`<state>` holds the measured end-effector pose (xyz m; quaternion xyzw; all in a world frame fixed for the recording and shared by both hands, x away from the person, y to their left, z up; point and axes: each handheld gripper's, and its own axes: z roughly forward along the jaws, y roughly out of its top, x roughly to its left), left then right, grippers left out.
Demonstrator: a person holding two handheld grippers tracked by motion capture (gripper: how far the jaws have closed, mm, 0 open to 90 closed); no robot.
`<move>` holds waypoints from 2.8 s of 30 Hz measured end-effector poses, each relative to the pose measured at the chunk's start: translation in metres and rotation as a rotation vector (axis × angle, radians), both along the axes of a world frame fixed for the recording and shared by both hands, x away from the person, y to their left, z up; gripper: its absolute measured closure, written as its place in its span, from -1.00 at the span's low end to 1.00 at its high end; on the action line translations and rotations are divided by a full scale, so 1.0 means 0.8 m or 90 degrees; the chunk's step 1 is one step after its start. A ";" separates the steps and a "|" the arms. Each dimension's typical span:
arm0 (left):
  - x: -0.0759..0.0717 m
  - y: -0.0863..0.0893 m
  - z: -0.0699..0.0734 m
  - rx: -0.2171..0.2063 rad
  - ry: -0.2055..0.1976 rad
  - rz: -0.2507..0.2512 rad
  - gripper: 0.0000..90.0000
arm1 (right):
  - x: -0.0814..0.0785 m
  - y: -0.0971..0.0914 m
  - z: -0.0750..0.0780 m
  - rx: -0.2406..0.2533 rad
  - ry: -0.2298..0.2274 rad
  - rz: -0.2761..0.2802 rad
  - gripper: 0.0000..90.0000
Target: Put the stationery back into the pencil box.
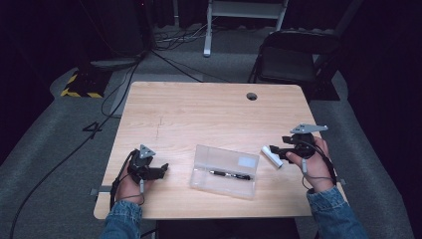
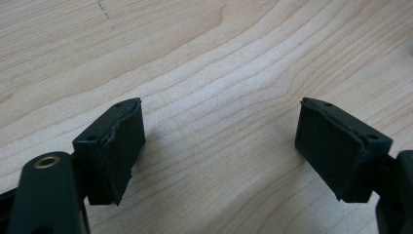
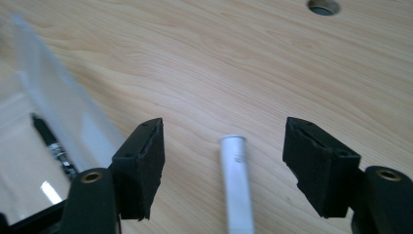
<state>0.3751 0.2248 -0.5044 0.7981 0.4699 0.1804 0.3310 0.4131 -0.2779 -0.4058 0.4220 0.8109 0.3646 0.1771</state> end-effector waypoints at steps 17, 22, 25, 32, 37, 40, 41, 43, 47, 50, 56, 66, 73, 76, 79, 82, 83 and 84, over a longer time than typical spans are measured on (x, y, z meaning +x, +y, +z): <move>0.000 0.000 0.000 0.001 0.000 0.001 -0.58 | 0.026 -0.068 -0.037 -0.038 0.037 -0.134 -0.48; 0.000 0.000 0.000 0.000 0.000 0.001 -0.58 | 0.031 -0.081 -0.052 -0.046 0.050 -0.166 -0.49; 0.000 0.000 0.000 0.000 0.000 0.001 -0.58 | 0.033 -0.091 -0.059 -0.053 0.064 -0.185 -0.50; 0.000 0.000 0.000 0.001 0.000 0.000 -0.58 | 0.036 -0.107 -0.075 -0.068 0.095 -0.228 -0.53; 0.000 0.000 0.000 0.001 0.000 0.000 -0.58 | 0.038 -0.114 -0.084 -0.074 0.114 -0.244 -0.52; 0.000 0.000 0.000 0.001 0.000 -0.001 -0.58 | 0.039 -0.116 -0.088 -0.077 0.125 -0.252 -0.51; 0.000 0.000 0.000 0.001 0.000 -0.001 -0.58 | 0.039 -0.116 -0.089 -0.077 0.128 -0.254 -0.51; 0.000 0.000 0.000 0.001 0.001 -0.001 -0.58 | 0.039 -0.117 -0.091 -0.079 0.134 -0.255 -0.48; 0.000 0.000 0.000 0.000 0.000 0.000 -0.58 | 0.040 -0.116 -0.094 -0.077 0.149 -0.252 -0.40; 0.000 0.000 0.000 0.000 0.000 0.000 -0.58 | 0.040 -0.113 -0.094 -0.077 0.146 -0.248 -0.32; 0.000 0.000 0.000 0.000 0.000 0.000 -0.58 | 0.039 -0.110 -0.092 -0.085 0.142 -0.234 -0.12; 0.000 0.000 0.000 -0.001 0.000 0.000 -0.58 | 0.037 -0.105 -0.089 -0.090 0.150 -0.217 0.09; 0.000 0.000 0.000 0.000 0.000 0.000 -0.58 | 0.035 -0.105 -0.088 -0.100 0.176 -0.240 -0.11; 0.000 0.000 0.000 0.000 0.000 0.000 -0.58 | 0.034 -0.104 -0.087 -0.103 0.180 -0.238 -0.05; 0.000 0.000 0.000 0.000 0.000 0.000 -0.58 | 0.033 -0.102 -0.085 -0.105 0.186 -0.234 0.06; 0.000 0.000 0.000 0.000 0.000 0.000 -0.58 | 0.033 -0.101 -0.084 -0.104 0.189 -0.230 0.12; 0.000 0.000 0.000 0.001 0.000 -0.001 -0.58 | 0.033 -0.101 -0.084 -0.105 0.188 -0.229 0.13; 0.000 0.000 0.000 0.001 0.000 -0.001 -0.58 | 0.033 -0.101 -0.084 -0.104 0.188 -0.227 0.13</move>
